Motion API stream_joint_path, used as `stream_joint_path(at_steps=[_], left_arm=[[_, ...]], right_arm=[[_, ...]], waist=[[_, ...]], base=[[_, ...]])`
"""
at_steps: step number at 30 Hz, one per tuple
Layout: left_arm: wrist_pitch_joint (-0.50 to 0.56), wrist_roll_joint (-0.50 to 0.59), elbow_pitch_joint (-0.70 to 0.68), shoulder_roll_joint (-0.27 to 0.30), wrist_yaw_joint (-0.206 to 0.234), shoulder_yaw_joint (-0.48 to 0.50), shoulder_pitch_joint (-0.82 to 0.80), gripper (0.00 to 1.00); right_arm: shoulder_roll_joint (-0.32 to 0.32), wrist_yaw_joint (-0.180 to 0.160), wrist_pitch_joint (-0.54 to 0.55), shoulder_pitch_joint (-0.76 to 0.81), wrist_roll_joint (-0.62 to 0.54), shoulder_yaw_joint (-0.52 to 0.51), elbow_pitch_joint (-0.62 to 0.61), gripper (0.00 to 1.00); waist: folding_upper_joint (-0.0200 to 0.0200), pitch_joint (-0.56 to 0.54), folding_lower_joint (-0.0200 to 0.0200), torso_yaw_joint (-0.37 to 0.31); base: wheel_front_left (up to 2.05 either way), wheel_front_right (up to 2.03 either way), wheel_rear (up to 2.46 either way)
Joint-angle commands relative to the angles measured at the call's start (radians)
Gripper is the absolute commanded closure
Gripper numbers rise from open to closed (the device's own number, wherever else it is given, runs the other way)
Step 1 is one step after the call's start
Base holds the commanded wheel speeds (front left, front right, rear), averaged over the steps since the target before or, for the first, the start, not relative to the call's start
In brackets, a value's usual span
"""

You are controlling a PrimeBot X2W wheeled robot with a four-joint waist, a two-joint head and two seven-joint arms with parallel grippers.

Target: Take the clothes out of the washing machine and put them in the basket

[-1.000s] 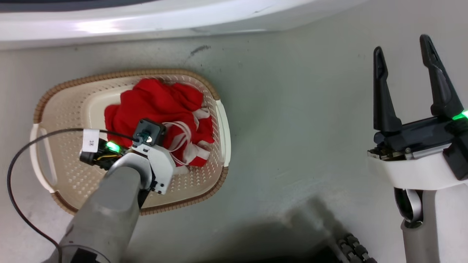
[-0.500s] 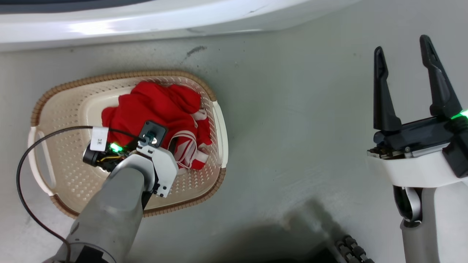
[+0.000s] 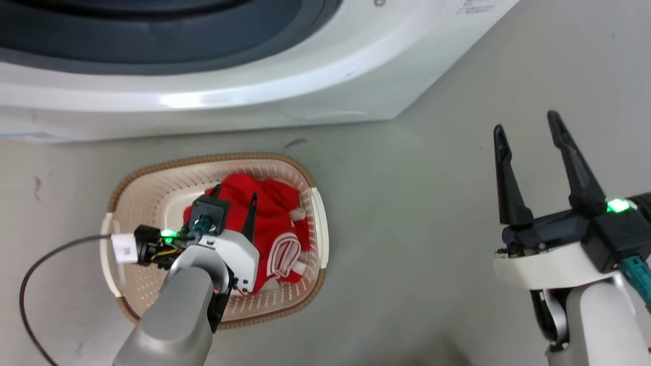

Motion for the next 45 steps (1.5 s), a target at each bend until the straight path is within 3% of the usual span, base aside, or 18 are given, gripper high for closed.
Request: stream_joint_path(at_steps=[1, 15, 26, 33, 45], left_arm=[[-0.002, 0.005, -0.019, 0.0, 0.006, 0.009, 0.026, 0.0], [-0.002, 0.083, -0.461, -0.048, 0.067, 0.24, 0.313, 0.0], [-0.002, 0.156, -0.733, -0.111, 0.056, 0.365, 0.503, 0.0], [-0.003, 0.186, -0.798, -0.123, 0.05, 0.394, 0.585, 0.0], [-0.003, 0.203, -0.795, -0.128, 0.053, 0.407, 0.685, 0.0]], right_arm=[[0.0, -0.001, -0.002, 0.012, -0.002, 0.001, 0.004, 0.0], [0.0, -0.001, -0.002, 0.142, -0.004, -0.017, 0.044, 0.0], [0.0, -0.001, -0.002, 0.232, 0.012, -0.032, 0.061, 0.0], [0.0, -0.001, -0.002, 0.277, 0.027, -0.038, 0.074, 0.0], [0.0, -0.001, -0.002, 0.35, 0.036, -0.039, 0.084, 0.0]], waist=[[0.0, -0.064, 0.0001, 0.015], [0.0, -0.3, 0.0001, 0.058], [0.0, -0.438, 0.0001, 0.085], [0.0, -0.506, 0.0001, 0.092], [0.0, -0.585, 0.0001, 0.093]], base=[[0.0, 0.0, 0.0], [0.0, 0.0, 0.0], [0.0, 0.0, 0.0], [0.0, 0.0, 0.0], [0.0, 0.0, 0.0]])
